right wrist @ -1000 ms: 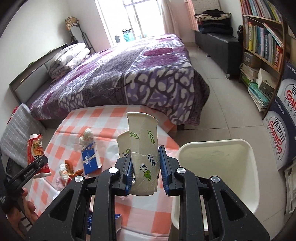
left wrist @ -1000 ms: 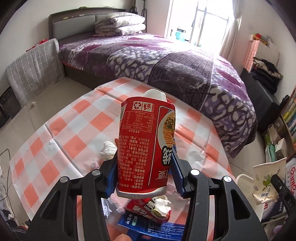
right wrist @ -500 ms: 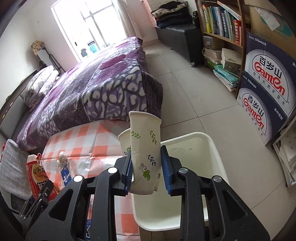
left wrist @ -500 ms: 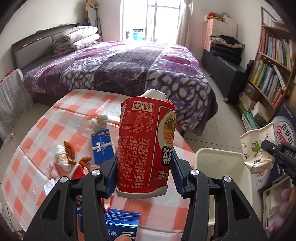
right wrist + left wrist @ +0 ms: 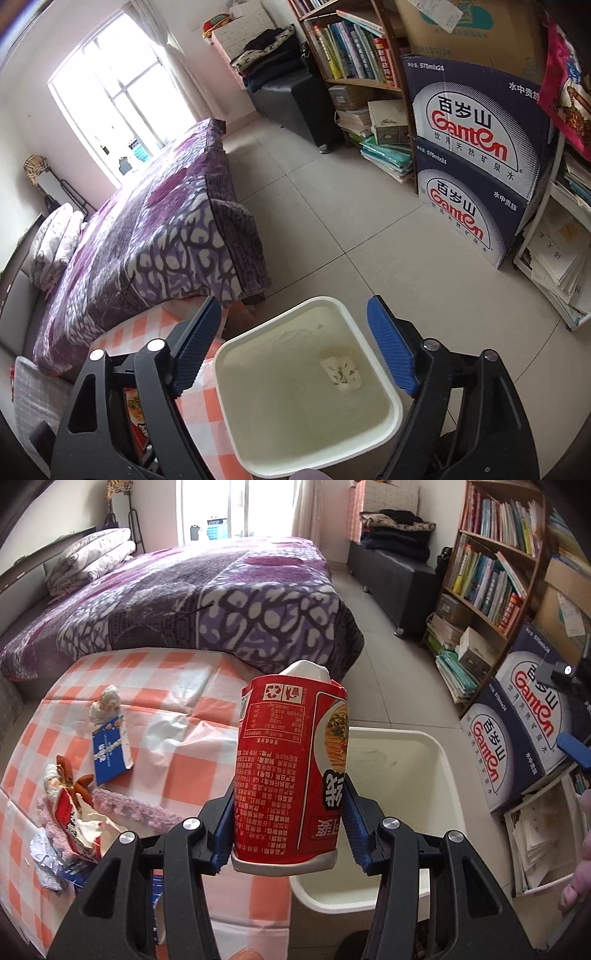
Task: Collect trash
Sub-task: 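Lower the red noodle cup into the white bin and open the left tool, then grasp the blue box with the right tool while left grasps the white wrapped bundle, then carry the blue box into the white bin and open the right tool while left carries the bundle, then lower the white wrapped bundle into the bin and open the left tool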
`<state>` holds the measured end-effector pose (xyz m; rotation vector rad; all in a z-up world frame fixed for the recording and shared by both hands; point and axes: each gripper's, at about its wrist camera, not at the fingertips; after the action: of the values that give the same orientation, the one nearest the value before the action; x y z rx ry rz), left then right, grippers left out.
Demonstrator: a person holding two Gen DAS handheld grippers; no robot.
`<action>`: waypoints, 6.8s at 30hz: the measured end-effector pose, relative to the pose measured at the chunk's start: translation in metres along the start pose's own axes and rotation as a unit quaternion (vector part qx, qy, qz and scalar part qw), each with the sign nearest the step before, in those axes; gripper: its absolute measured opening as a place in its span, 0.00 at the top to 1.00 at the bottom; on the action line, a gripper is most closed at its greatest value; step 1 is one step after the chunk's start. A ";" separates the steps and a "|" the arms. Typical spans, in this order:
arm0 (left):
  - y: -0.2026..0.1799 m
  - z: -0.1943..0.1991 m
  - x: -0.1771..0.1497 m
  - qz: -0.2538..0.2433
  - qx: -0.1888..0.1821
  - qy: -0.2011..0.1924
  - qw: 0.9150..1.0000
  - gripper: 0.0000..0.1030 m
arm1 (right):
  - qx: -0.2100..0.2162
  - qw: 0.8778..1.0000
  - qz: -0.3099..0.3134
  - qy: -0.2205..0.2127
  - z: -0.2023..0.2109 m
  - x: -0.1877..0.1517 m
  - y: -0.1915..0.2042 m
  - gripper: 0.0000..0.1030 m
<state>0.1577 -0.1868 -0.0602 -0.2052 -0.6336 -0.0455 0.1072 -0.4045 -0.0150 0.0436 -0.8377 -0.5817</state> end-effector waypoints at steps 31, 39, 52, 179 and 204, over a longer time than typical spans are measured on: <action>0.028 -0.037 0.027 -0.029 0.045 0.077 0.996 0.15 | 0.039 0.994 -0.070 0.078 -0.040 -0.009 0.001 0.07; 0.124 -0.032 0.051 0.010 0.135 0.072 0.988 0.15 | 0.043 0.992 -0.005 0.117 -0.057 -0.029 0.055 0.07; 0.295 -0.022 0.066 0.190 0.162 0.121 0.961 0.15 | 0.083 0.974 0.127 0.167 -0.073 -0.071 0.143 0.07; 0.135 0.017 0.053 0.099 0.077 -0.017 0.992 0.56 | 0.082 0.985 0.147 0.038 -0.035 -0.039 0.118 0.70; 0.004 -0.007 0.010 -0.023 -0.023 0.040 0.999 0.56 | 0.029 1.000 0.003 0.004 -0.015 -0.007 0.012 0.19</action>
<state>0.1700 -0.1840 -0.0601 -0.2326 -0.5572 -0.1120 0.1197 -0.3935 -0.0271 0.0962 -0.8458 -0.5515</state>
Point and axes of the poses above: each gripper's, at about its wrist camera, not at the fingertips, and z roughly against the way its jaws point, y to its left, x to its top, and after that the axes turned 10 degrees about z, right-handed
